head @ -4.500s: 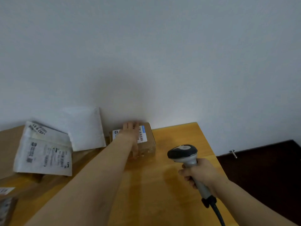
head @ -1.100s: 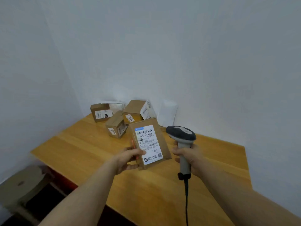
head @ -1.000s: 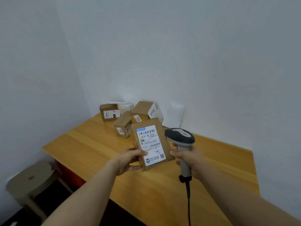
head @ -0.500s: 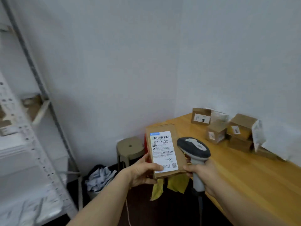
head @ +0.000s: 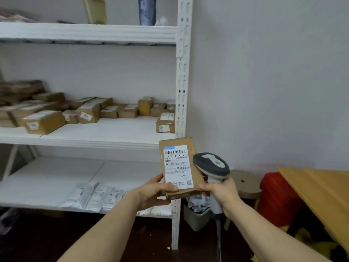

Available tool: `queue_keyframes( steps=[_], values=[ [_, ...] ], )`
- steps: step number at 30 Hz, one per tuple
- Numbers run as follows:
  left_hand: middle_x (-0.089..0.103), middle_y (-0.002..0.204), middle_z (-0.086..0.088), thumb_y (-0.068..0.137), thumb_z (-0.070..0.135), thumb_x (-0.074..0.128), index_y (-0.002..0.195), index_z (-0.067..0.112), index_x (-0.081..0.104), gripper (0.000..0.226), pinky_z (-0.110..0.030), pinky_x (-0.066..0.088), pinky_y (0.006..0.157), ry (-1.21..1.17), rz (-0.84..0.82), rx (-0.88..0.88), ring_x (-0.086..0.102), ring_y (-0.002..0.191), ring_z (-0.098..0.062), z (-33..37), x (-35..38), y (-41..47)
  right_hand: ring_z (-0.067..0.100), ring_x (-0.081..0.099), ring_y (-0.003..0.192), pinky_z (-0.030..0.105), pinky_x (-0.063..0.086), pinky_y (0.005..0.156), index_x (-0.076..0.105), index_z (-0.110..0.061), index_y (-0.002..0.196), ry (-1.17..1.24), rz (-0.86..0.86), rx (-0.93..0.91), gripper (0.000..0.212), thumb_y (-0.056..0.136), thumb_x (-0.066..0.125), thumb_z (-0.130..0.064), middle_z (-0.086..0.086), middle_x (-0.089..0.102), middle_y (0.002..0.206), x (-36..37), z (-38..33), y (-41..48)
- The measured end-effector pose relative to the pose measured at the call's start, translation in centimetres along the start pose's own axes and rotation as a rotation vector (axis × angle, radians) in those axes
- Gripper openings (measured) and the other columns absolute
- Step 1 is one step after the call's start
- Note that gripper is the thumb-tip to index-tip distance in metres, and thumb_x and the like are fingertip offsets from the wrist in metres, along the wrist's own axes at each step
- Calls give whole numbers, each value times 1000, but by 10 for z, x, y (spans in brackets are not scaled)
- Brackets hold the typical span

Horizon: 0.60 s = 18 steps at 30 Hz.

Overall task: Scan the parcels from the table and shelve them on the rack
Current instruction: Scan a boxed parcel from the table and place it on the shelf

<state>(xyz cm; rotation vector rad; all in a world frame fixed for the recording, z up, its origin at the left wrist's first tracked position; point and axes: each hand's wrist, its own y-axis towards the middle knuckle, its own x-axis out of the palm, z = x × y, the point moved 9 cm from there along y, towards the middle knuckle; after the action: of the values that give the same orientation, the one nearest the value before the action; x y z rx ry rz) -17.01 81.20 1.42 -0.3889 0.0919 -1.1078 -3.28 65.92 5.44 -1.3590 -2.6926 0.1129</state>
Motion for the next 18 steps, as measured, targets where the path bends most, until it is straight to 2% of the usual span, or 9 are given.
queue_keyframes(
  steps=[3,5,8,13,16,18],
  values=[
    [73,101,1,47,33,87,110,22,67,67,-33,56,74,-77,172,28,67,94,-16,9,-59,-12,4,68,55,16,49,45,63,-9,86,-2,-83,1,33,66,78,13,-9,71,62,54,-3,19],
    [72,88,-2,50,34,88,103,17,69,58,-34,57,73,-135,297,33,67,86,-16,18,-94,-16,10,69,60,23,53,48,65,-10,86,-32,-123,9,30,68,78,10,-3,74,71,83,-3,32],
    [71,77,-1,55,37,86,103,15,68,56,-35,58,75,-149,427,66,65,80,-16,39,-139,-14,20,67,78,30,55,57,68,-7,89,-85,-169,16,24,71,76,6,8,73,90,117,-2,56],
    [69,103,-11,74,43,75,111,18,64,46,-33,58,68,-156,587,103,66,93,-23,82,-197,12,18,65,76,27,52,57,65,-7,92,-92,-192,13,23,74,72,4,9,69,89,154,-5,106],
    [68,106,-11,72,43,77,113,18,63,50,-33,57,67,-131,646,82,66,97,-24,100,-218,39,20,66,79,28,55,62,63,-10,90,-117,-191,20,22,74,72,3,10,69,89,172,-11,138],
    [69,105,-10,70,44,78,112,17,63,52,-34,58,68,-106,673,82,66,97,-25,111,-230,57,19,64,73,27,56,60,62,-10,87,-107,-188,20,21,74,70,5,11,69,88,183,-16,158]
  ],
)
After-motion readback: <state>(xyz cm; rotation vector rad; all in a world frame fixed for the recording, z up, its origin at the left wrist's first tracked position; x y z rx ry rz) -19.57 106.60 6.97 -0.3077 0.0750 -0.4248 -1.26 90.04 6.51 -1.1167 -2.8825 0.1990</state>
